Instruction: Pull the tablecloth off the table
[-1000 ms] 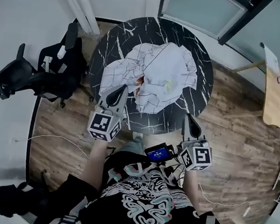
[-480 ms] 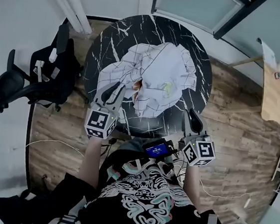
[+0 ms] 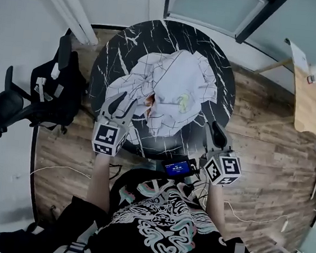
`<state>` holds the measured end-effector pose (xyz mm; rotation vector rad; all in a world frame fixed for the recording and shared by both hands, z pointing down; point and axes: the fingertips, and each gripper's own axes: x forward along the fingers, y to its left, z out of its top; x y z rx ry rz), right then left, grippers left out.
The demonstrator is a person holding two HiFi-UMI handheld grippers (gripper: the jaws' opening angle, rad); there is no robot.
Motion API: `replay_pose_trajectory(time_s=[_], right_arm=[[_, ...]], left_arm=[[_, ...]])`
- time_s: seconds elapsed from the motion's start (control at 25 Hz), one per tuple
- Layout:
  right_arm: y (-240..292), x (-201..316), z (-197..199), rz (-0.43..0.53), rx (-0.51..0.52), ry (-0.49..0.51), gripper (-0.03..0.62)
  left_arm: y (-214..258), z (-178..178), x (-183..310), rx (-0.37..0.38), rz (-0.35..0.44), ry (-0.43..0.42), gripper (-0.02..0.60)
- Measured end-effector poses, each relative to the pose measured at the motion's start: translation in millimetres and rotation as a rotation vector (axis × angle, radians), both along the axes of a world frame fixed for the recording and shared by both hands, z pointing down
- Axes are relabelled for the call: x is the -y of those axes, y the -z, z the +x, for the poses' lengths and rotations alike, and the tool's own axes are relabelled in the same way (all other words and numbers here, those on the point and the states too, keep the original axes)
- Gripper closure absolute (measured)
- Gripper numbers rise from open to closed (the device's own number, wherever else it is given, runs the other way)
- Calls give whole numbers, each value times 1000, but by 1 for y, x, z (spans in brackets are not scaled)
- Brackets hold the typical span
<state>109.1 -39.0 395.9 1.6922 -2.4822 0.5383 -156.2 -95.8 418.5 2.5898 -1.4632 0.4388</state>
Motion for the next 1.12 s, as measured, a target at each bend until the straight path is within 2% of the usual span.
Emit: replay_pose_trajectory(time_s=[0.2, 0.72, 1.04, 1.12], right_arm=[[-9, 8, 6, -33, 19, -9, 516], [-34, 43, 8, -101, 24, -6, 514], [-56, 64, 0, -139, -17, 36, 505], [-63, 67, 0, -158, -9, 41, 494]], left_arm=[[-6, 10, 4, 113, 27, -29, 417], [-29, 16, 27, 127, -33, -49, 403], [-56, 24, 39, 204, -69, -84, 403], [-64, 26, 38, 218, -86, -102, 383]])
